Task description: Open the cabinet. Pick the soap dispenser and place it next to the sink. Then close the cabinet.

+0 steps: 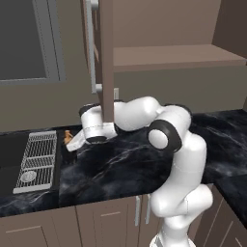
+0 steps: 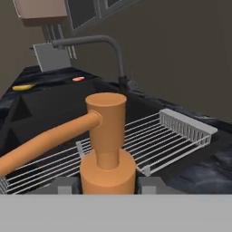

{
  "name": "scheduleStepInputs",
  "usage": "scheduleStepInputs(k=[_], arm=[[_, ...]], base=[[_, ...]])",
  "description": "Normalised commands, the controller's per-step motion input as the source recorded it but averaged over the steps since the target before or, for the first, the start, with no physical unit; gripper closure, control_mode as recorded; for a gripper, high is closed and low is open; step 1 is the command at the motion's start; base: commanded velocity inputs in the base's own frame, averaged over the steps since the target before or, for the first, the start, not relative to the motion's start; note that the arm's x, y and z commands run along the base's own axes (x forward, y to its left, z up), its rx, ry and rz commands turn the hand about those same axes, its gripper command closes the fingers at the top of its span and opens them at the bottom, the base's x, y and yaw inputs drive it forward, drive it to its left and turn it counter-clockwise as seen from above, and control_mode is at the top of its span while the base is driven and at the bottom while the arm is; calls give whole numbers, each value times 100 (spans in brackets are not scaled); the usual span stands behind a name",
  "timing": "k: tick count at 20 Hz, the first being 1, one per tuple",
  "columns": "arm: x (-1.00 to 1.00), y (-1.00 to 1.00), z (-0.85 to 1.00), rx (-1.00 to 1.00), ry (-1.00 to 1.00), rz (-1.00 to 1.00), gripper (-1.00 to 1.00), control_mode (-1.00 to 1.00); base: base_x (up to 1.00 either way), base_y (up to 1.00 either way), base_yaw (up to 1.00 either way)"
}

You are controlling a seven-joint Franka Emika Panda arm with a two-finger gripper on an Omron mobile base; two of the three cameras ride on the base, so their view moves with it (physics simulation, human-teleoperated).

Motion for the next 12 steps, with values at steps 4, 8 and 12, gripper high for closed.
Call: scheduleStepInputs(k=[4,8,12], arm=[[15,0,-19,0,-2,0,100,-100],[8,0,-21,0,-5,0,100,-100],[-4,0,-9,0,-14,0,100,-100]], base=[[0,0,0],[0,0,0],[0,0,0]])
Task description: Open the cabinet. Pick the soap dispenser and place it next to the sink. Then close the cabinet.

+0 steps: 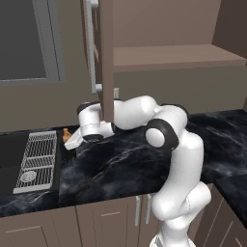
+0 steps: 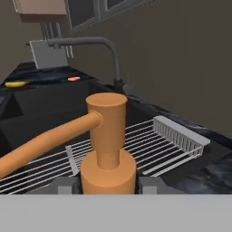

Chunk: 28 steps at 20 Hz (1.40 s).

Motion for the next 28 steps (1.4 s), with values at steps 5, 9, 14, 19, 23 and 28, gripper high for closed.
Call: scheduleStepInputs(k=[5,9,14,19,23,28], arm=[[-1,0,-18,0,-15,0,100,-100],[0,0,-15,0,-5,0,100,-100],[0,0,-1,0,0,0,-100,-100],[0,0,0,0,0,0,-100,-100],[0,-2,0,0,0,0,-100,-100],[0,-19,0,0,0,0,-100,-100]], base=[[0,0,0],[0,0,0],[0,0,0],[0,0,0],[0,0,0],[0,0,0]])
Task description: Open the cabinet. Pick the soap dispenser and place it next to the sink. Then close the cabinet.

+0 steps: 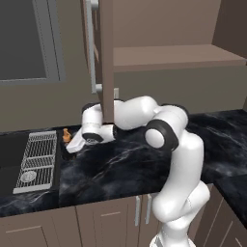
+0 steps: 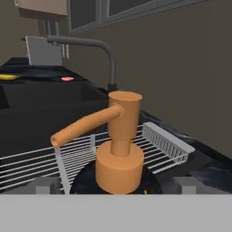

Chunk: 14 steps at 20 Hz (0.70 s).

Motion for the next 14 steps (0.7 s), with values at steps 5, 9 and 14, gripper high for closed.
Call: scheduleStepInputs(k=[5,9,14], arm=[[-22,-40,35,0,0,0,-100,-100],[-18,-36,73,2,1,0,-100,-100],[-12,-45,62,0,24,0,-100,-100]], base=[[0,0,0],[0,0,0],[0,0,0]])
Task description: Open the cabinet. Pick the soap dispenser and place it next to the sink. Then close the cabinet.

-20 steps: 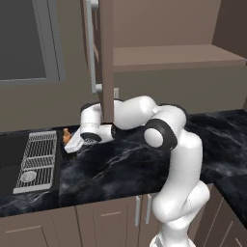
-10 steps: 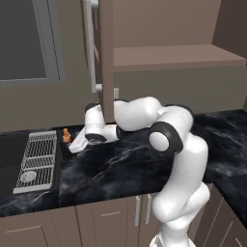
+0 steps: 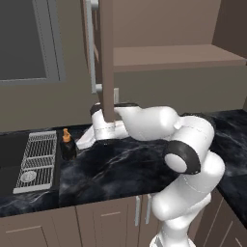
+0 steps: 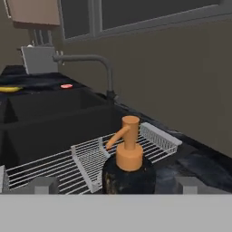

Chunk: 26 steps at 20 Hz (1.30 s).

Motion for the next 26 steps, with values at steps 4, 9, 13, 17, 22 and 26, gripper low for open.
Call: scheduleStepInputs(k=[4,9,13,17,22,26], arm=[[0,-51,61,-1,41,0,-100,-100],[0,-44,77,-1,35,0,-100,-100],[-15,-49,30,-1,25,0,-100,-100],[-45,-46,0,-1,2,0,-100,-100],[-28,-76,0,-3,0,-9,-100,-100],[-37,-82,1,0,0,-17,-100,-100]], base=[[0,0,0],[0,0,0],[0,0,0],[0,0,0],[0,0,0],[0,0,0]])
